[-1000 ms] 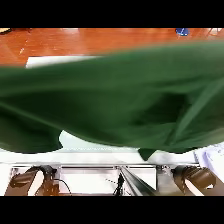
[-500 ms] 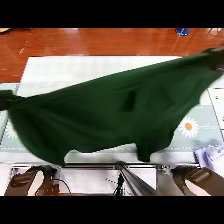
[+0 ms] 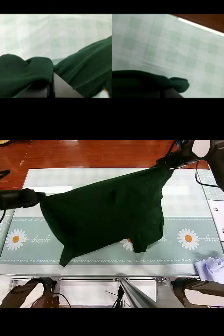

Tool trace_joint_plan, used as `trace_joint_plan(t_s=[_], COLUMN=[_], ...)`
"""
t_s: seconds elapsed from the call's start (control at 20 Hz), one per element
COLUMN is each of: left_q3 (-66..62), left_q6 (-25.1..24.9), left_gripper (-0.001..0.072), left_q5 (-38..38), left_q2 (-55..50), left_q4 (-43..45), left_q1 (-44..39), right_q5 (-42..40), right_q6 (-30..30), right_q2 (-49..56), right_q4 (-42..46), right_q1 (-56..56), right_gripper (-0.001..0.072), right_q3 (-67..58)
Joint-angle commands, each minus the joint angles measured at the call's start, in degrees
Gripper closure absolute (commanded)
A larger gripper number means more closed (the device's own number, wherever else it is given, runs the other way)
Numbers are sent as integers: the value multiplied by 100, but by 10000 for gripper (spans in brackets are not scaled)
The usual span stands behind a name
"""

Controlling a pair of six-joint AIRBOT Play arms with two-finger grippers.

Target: Fold the shirts.

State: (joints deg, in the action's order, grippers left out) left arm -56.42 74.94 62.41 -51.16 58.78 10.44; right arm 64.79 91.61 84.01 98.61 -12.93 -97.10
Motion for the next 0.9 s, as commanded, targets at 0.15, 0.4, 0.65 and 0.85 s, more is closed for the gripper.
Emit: trace_joint_plan(t_s=[0.15, 0.4, 0.65, 0.85], left_q3=[72, 26, -1034, -483], left_q6=[-247, -227, 313, 658], left_gripper=[688, 465, 204, 198], left_q5=[-949, -769, 1727, 2745], left_q2=[-1447, -1781, -1753, -1486], left_q4=[-50, 4, 1200, 1327], left_q1=[-503, -638, 282, 758], right_q5=[-20, 483, 1307, 1917], right_q6=[15, -678, -1152, -1154], right_q2=[809, 986, -37, -448], right_q4=[-1519, -1460, -894, -966], right_q1=[870, 901, 1589, 2522], right_gripper=[680, 385, 273, 238], right_q3=[-2, -11, -9, 376])
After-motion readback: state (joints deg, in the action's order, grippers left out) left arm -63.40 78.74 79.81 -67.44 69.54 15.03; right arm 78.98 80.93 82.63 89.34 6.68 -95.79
